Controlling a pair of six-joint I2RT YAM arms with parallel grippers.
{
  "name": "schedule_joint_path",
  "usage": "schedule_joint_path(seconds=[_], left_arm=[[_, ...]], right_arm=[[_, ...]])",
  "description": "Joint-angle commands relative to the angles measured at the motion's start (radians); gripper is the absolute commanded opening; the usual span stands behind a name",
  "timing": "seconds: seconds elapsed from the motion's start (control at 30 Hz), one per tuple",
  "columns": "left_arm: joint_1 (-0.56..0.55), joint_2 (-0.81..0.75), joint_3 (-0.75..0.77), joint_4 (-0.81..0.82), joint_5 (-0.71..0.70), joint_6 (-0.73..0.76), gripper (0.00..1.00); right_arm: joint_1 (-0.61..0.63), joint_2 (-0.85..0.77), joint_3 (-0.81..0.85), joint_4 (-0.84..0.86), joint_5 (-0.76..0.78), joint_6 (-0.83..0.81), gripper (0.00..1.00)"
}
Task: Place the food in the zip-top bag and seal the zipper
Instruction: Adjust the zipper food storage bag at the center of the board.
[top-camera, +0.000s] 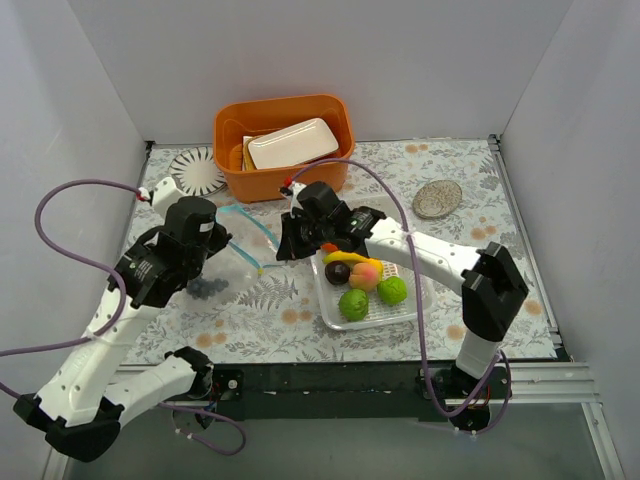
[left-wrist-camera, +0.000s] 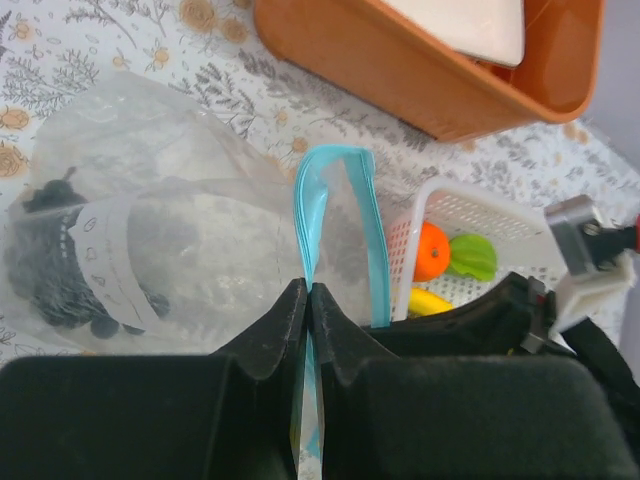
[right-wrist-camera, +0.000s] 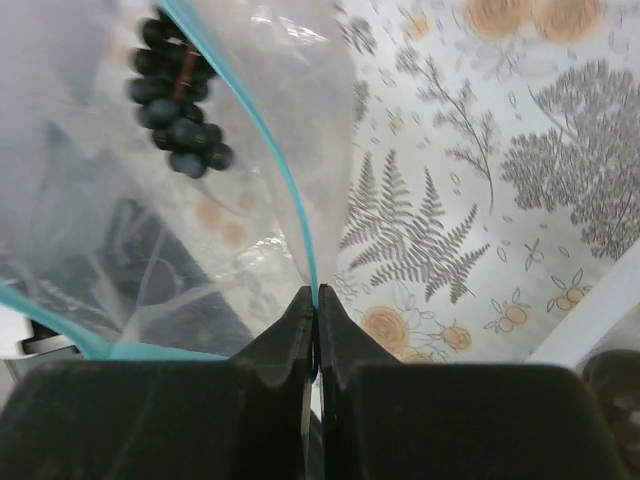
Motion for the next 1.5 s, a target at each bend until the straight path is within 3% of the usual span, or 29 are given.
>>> schedule_joint_path(seconds=[0.0,0.07,0.1,0.17,0.2,0.3,0.6,0.73,0.93,1.17,1.47], left_arm=[[0.006,0.042,-0.098,0.071,0.028,0.042,0.04],[0.006,0.070,-0.162,0.072,0.051,0.024,0.00],[0.006,0.076,-0.184,0.077,0.060,0.024,0.00],[0.006,0.062,-0.236,0.115,0.099,0.033,0.00],[0.006,0.050,-0.248,0.130,0.110,0.039,0.00],[0.008,0.006,-0.287,0.186,0.143,0.048,0.01],[0.008,0.015,-0.305,0.197,0.177,0.053,0.05],[0.008,0.045,-0.296,0.190,0.200,0.064,0.07],[0.006,0.068,-0.284,0.173,0.246,0.077,0.04],[0.006,0.029,-0.252,0.141,0.263,0.090,0.03],[0.008,0.009,-0.221,0.086,0.251,0.096,0.04]], right_arm=[[0.003,0.064,-0.112,0.160,-0.016,0.124,0.09],[0.003,0.071,-0.149,0.153,0.002,0.122,0.14],[0.001,0.056,-0.159,0.145,0.038,0.121,0.26],[0.003,0.029,-0.181,0.119,0.090,0.102,0.39],[0.001,-0.003,-0.189,0.115,0.130,0.092,0.52],[0.000,-0.080,-0.209,0.098,0.193,0.060,0.62],[-0.012,-0.290,-0.325,0.139,0.312,0.033,0.69],[-0.046,-0.321,-0.344,0.055,0.383,0.027,0.68],[-0.127,-0.347,-0.376,0.099,0.247,-0.022,0.66],[-0.123,-0.095,-0.149,0.147,-0.052,-0.112,0.66],[-0.121,0.172,0.109,0.066,-0.201,-0.289,0.65]])
